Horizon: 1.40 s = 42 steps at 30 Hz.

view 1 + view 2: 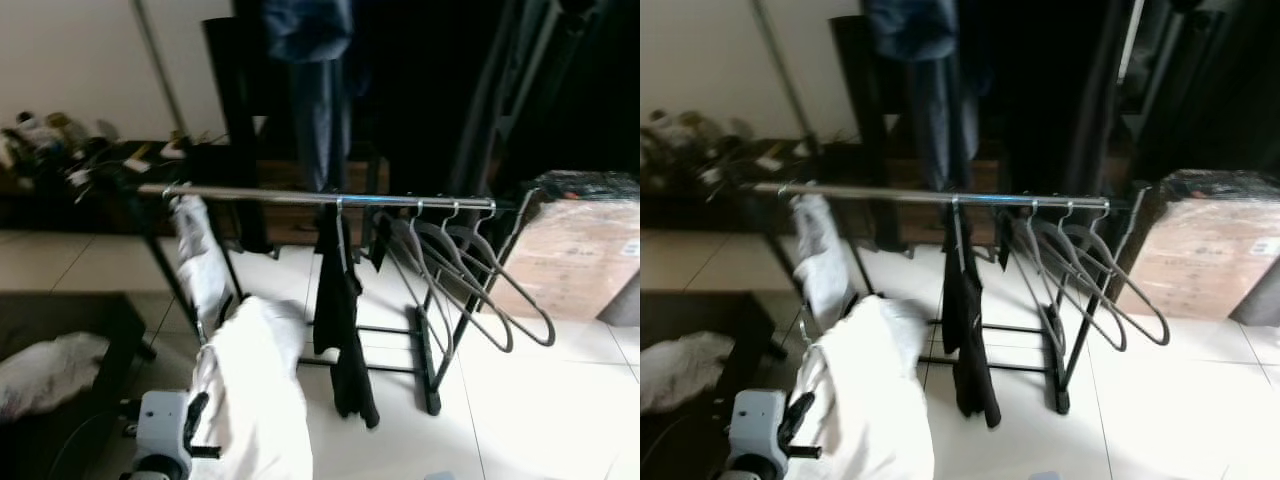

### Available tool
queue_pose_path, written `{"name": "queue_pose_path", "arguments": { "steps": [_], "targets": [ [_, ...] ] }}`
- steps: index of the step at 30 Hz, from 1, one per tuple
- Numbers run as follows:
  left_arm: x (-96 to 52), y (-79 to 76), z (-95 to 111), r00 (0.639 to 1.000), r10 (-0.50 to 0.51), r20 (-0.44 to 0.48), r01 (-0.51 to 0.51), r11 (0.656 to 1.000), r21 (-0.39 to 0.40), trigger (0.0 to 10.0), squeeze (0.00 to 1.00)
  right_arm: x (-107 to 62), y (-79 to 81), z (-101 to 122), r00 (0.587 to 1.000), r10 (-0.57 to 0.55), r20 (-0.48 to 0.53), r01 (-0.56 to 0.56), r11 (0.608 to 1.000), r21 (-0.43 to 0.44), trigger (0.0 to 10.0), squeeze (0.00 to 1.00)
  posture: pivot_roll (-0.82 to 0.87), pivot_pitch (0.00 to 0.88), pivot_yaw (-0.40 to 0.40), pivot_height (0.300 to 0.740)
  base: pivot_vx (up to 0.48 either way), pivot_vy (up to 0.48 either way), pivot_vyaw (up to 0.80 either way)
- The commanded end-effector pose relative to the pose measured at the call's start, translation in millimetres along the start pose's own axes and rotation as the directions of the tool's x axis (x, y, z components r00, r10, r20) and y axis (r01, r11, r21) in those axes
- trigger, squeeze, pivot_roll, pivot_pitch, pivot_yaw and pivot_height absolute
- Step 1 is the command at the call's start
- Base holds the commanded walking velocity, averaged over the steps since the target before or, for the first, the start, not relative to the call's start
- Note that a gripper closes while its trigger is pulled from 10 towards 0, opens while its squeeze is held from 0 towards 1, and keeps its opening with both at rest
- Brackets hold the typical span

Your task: Hang hanger

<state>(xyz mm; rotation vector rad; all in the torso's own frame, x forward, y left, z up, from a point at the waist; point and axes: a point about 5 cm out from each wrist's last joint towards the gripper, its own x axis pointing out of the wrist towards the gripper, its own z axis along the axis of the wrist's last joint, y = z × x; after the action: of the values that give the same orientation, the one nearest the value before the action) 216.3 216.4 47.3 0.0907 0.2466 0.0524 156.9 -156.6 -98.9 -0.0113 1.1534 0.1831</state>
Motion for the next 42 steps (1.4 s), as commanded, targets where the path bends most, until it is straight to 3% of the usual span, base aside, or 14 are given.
{"name": "queue_pose_path", "arguments": {
  "steps": [1,10,15,21,24,27,34,35,39,42],
  "targets": [
    [1.8,-0.9,7,1.000,-0.009,0.025,0.009,1.000,0.009,10.0,0.00,-2.2,-7.6,-13,0.999,-0.019,-0.044,0.019,1.000,-0.004,10.0,0.00,0.00,0.081,0.046,0.740,0.480,0.000,0.00],
    [12.4,-15.0,26,0.973,-0.227,0.048,0.224,0.972,0.066,10.0,0.00,-2.1,-7.2,-14,0.998,-0.021,-0.051,0.020,1.000,-0.011,10.0,0.00,0.00,0.083,0.047,0.740,0.440,0.000,0.00],
    [16.4,-11.3,32,0.978,-0.198,0.069,0.193,0.978,0.079,10.0,0.00,-2.1,-6.4,-14,0.998,-0.011,-0.057,0.010,1.000,-0.023,10.0,0.00,0.00,0.085,0.050,0.740,0.059,0.000,0.00],
    [15.7,-19.7,35,0.968,-0.238,0.079,0.231,0.969,0.088,10.0,0.00,-2.0,-6.2,-15,0.998,-0.011,-0.061,0.009,0.999,-0.034,10.0,0.00,-0.01,0.088,0.048,0.740,0.000,0.000,0.00],
    [28.2,-18.2,50,0.974,-0.213,0.081,0.208,0.976,0.060,10.0,0.00,-2.1,-6.4,-15,0.998,-0.006,-0.063,0.004,0.999,-0.038,10.0,0.00,0.00,0.089,0.044,0.740,0.000,0.000,0.00],
    [49.2,-26.4,60,0.967,-0.252,0.039,0.249,0.966,0.071,10.0,0.00,-2.0,-5.9,-14,0.998,-0.001,-0.067,-0.002,0.999,-0.044,10.0,0.00,-0.01,0.089,0.040,0.740,0.000,0.000,0.00],
    [86.3,-28.1,67,0.972,-0.214,-0.101,0.216,0.976,0.016,10.0,0.00,-2.1,-6.1,-15,0.997,0.002,-0.072,-0.006,0.999,-0.046,10.0,0.00,-0.02,0.089,0.033,0.740,0.000,0.000,0.00],
    [87.2,-28.8,61,0.966,-0.201,-0.161,0.204,0.979,0.000,10.0,0.00,-2.2,-6.2,-15,0.997,0.002,-0.072,-0.005,0.999,-0.044,10.0,0.00,-0.02,0.091,0.032,0.740,0.000,0.000,0.00],
    [75.6,-29.8,37,0.952,-0.166,-0.256,0.168,0.986,-0.017,10.0,0.00,-2.2,-6.1,-15,0.997,0.007,-0.076,-0.011,0.999,-0.047,10.0,0.00,-0.01,0.095,0.032,0.740,0.000,0.000,0.00],
    [70.1,-31.1,32,0.947,-0.153,-0.284,0.147,0.988,-0.044,10.0,0.00,-2.3,-6.0,-15,0.997,0.010,-0.077,-0.014,0.999,-0.049,10.0,0.00,-0.01,0.095,0.033,0.740,0.000,0.000,0.00]
  ]
}}
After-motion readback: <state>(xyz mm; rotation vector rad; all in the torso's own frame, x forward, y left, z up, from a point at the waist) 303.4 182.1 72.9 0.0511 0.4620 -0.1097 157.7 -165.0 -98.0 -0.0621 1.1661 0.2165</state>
